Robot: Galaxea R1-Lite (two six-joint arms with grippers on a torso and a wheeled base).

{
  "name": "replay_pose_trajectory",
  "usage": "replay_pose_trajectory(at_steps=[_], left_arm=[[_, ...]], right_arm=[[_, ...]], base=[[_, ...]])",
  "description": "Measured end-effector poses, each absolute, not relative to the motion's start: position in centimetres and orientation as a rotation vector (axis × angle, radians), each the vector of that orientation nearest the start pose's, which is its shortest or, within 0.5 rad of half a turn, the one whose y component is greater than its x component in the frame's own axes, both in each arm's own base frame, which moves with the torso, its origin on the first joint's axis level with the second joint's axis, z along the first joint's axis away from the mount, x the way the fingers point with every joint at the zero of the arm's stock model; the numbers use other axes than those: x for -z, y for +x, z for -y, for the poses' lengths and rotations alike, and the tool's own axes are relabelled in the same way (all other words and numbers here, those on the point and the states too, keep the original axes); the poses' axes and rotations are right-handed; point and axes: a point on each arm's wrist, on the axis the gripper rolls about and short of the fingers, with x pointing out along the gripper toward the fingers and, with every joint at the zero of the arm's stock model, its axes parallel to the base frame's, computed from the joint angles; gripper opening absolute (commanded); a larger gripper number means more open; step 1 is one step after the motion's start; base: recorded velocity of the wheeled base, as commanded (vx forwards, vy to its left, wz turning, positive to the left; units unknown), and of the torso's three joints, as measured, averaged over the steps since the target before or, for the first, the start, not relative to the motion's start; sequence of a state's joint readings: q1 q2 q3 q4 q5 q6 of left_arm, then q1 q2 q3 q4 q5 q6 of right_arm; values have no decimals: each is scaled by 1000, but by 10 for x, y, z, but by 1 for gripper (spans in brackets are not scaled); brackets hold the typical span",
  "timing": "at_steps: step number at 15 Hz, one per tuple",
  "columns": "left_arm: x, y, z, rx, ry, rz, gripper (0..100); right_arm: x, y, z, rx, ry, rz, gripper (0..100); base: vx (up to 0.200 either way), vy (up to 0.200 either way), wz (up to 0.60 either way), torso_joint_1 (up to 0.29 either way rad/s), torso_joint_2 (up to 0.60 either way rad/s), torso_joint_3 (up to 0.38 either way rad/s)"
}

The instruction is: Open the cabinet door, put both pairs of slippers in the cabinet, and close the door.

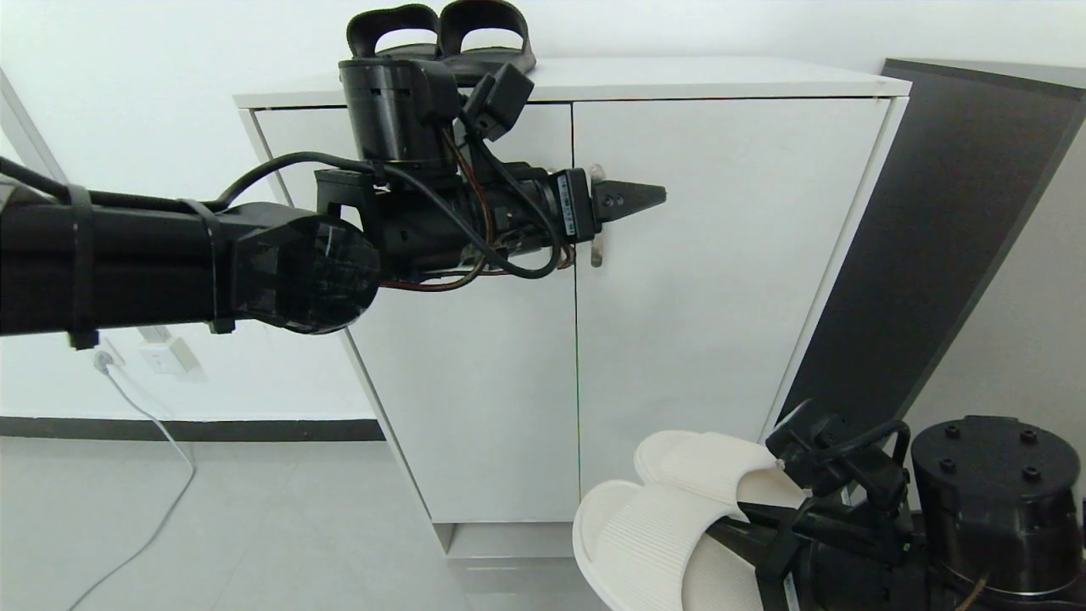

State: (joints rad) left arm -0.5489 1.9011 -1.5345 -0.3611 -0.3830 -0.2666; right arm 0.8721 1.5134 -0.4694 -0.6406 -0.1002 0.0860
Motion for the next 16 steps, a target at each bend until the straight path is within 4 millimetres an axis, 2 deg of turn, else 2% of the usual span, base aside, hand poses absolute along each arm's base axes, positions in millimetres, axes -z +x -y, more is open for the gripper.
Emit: replay_pose_trajectory(at_steps=[1,2,6,8,12,16], left_arm=[[-291,328,212,929,-247,-127,100],[-291,328,214,932,-247,-127,0],[-288,329,215,925,-246,-137,0],[-286,322,215,938,-242,-150,0],[-290,290,214,986,-240,-168,0],[-302,264,203,1006,-241,-150,0]], right_arm=[[-146,150,-175,-744,-112,-398,0],[-146,150,-175,-744,-113,-398,0],[-144,148,-174,-783,-108,-411,0],[-143,145,-172,-823,-105,-423,0],[-145,139,-168,-887,-90,-424,0],[-147,132,-162,-980,-74,-424,0]], base=[[0,0,0,0,0,0],[0,0,0,0,0,0],[0,0,0,0,0,0],[0,0,0,0,0,0],[0,0,0,0,0,0],[0,0,0,0,0,0]])
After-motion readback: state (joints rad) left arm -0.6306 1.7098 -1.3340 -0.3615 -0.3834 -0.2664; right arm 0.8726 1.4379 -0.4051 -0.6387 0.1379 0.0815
